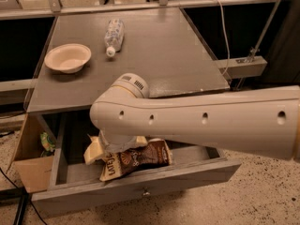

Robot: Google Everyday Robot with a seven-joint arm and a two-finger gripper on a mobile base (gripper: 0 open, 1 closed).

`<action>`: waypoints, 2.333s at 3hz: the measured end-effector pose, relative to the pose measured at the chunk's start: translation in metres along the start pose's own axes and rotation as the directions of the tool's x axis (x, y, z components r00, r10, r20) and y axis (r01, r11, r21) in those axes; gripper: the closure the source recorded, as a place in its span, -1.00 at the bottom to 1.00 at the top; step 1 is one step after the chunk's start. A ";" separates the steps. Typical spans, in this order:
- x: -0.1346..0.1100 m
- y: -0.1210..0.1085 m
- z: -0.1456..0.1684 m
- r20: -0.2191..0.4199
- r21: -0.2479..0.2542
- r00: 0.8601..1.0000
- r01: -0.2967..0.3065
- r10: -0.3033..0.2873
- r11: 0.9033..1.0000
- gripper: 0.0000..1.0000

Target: Pick brown chip bag from top drawer and place on counter

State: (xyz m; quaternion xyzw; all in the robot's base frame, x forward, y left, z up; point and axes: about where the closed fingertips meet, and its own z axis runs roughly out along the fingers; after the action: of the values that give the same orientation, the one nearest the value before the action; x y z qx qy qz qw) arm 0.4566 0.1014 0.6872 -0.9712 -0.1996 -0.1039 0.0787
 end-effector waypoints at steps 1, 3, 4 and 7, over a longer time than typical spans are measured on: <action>-0.002 0.006 0.013 0.025 -0.057 1.000 -0.004 0.005 0.998 -1.00; -0.006 0.017 0.031 0.059 -0.165 0.998 0.011 -0.002 0.986 -0.94; -0.006 0.017 0.031 0.059 -0.165 0.998 0.011 -0.002 0.986 -0.46; -0.006 0.017 0.031 0.058 -0.165 0.998 0.011 -0.002 0.986 1.00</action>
Offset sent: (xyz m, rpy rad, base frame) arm 0.0086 -0.0137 -0.0406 -0.2114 -0.0077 -0.0316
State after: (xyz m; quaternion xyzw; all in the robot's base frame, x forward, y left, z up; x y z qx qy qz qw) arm 0.4633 0.0896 0.6544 -0.9763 -0.1957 -0.0921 -0.0081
